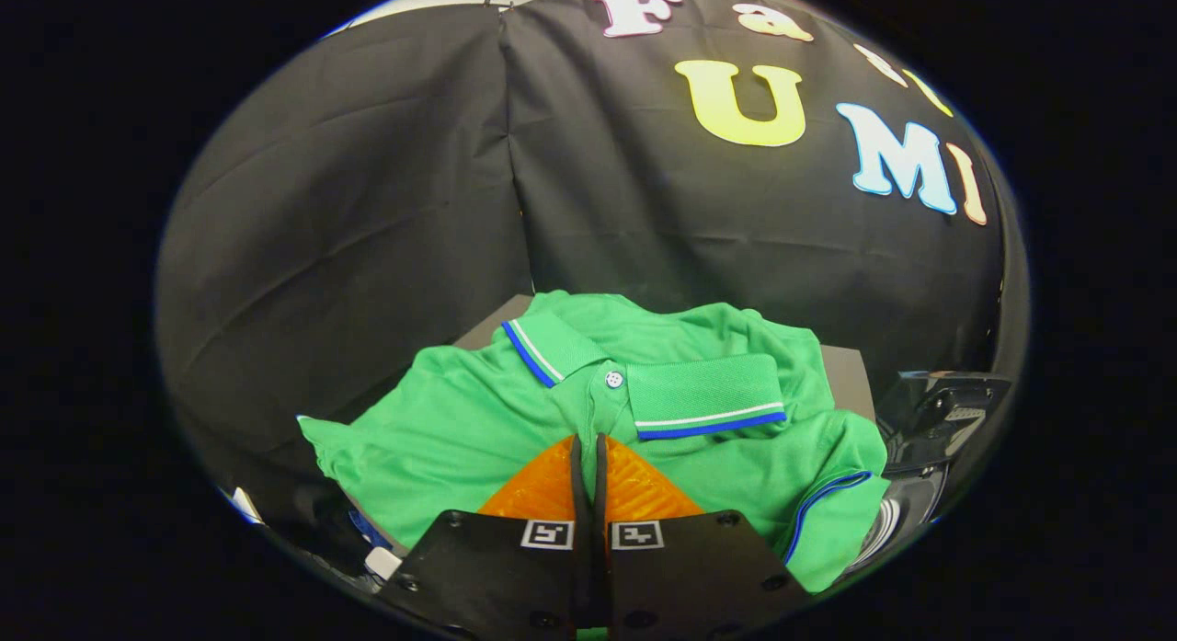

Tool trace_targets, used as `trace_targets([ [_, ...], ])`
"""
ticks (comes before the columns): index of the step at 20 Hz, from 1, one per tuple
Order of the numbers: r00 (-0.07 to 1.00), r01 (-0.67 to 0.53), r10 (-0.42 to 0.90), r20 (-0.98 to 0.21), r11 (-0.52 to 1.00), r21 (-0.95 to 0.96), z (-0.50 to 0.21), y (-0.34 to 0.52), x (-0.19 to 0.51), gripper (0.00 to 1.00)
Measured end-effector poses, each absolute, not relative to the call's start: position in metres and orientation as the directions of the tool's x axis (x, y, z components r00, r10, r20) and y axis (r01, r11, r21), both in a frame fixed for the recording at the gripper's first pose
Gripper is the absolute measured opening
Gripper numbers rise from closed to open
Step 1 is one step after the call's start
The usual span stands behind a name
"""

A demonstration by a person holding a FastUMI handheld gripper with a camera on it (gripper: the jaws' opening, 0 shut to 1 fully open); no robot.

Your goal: Put the clothes into the washing machine and then close the washing machine lid.

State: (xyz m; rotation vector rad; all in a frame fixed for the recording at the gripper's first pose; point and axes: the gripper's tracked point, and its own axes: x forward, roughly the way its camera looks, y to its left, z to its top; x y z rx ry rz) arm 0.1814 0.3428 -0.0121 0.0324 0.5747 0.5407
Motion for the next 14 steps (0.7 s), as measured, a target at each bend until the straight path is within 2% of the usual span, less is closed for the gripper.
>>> trace_targets([
  [8, 0.723, -0.537, 0.577, -0.379, 0.815, 0.217, 0.039, 0.320, 0.186, 0.01],
  [14, 0.758, -0.522, 0.567, -0.322, 0.824, 0.223, 0.066, 0.261, 0.193, 0.01],
])
